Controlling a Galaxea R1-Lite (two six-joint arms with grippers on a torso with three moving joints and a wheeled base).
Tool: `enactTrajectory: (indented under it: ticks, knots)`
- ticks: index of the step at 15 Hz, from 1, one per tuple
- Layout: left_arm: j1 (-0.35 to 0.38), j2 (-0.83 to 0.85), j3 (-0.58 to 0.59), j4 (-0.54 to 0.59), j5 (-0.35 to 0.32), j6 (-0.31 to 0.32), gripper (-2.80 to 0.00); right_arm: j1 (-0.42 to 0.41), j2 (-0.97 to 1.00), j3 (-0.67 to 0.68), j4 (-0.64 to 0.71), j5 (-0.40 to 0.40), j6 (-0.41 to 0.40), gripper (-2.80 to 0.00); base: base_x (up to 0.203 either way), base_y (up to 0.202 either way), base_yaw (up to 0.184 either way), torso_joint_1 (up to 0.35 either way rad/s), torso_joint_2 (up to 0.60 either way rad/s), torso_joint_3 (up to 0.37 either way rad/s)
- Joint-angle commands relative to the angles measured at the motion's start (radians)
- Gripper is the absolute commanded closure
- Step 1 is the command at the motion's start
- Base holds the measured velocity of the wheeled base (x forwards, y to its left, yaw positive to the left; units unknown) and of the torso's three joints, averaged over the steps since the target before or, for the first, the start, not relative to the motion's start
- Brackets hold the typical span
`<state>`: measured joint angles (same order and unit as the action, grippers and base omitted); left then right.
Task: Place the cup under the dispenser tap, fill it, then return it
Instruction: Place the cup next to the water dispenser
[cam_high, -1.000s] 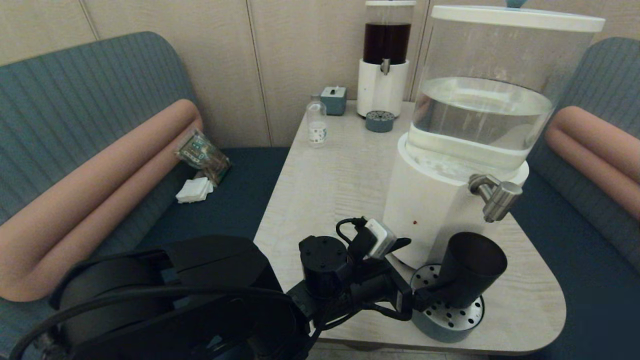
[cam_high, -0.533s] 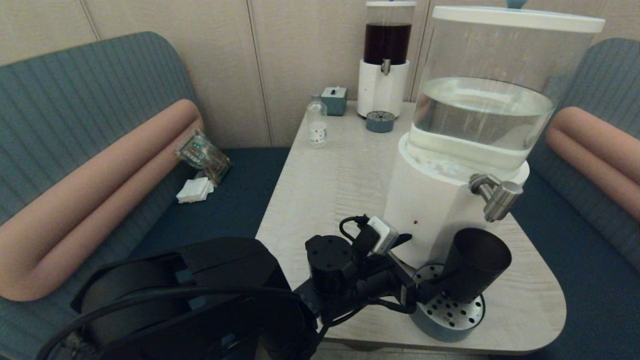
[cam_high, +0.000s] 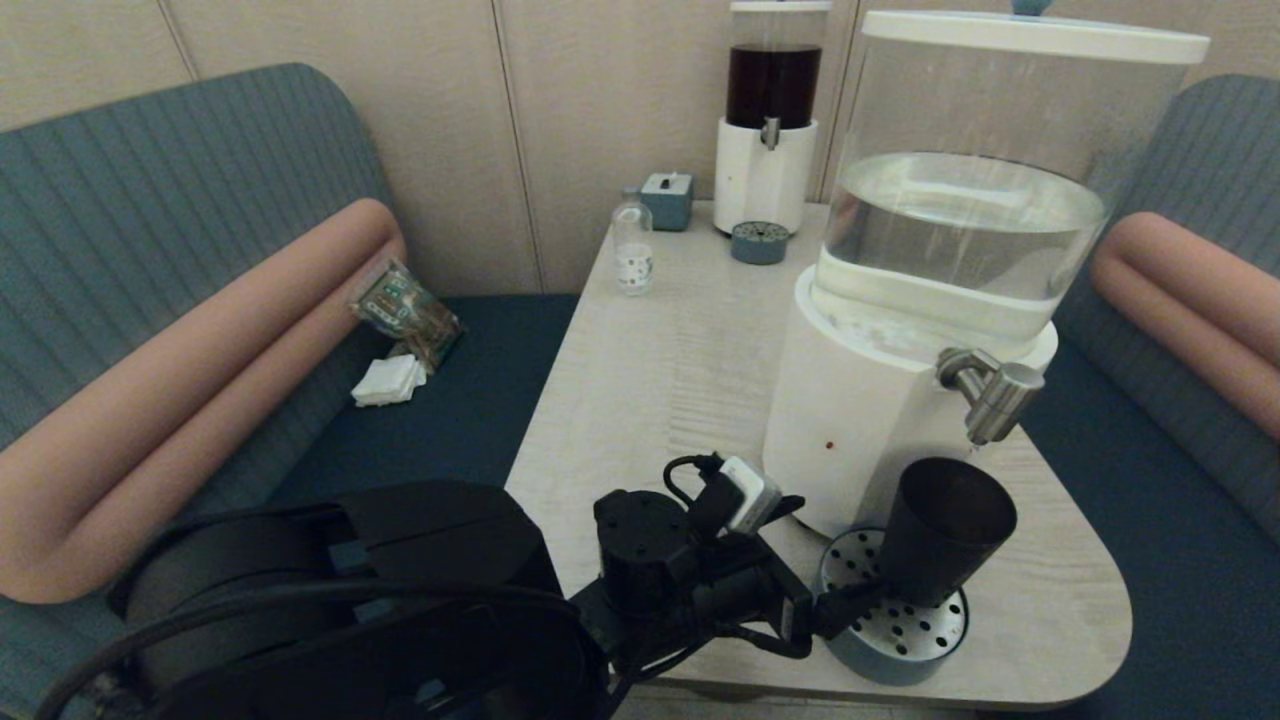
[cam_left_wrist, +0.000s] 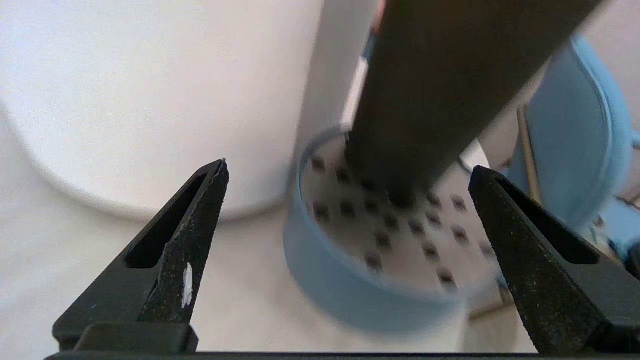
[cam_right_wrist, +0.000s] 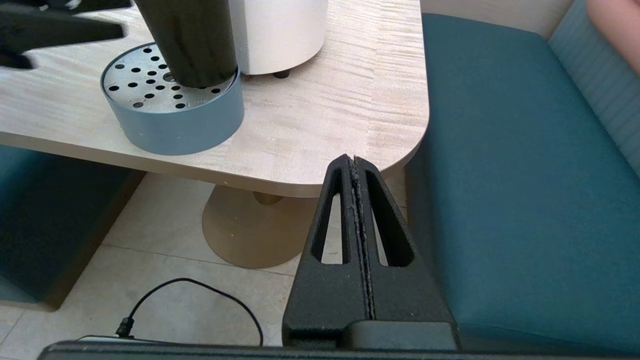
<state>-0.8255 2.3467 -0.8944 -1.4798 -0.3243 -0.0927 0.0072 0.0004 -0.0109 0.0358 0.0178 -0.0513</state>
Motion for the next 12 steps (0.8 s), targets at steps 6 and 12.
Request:
enactTrajectory:
  ticks: [6,12]
  knots:
    - [0.0,-0.159,0.189,-0.011,-0.002,-0.004,-2.8,0.0,-0.002,0.0,0.001,0.001,-0.001,0.0,0.0,0.0,0.0,0.0,0.0,0.0]
    - [-0.001,-0.147,0.171,-0.011,-0.004,-0.004,-2.8,0.0,-0.002,0.0,0.001,0.001,-0.001,0.0,0.0,0.0,0.0,0.0,0.0,0.0]
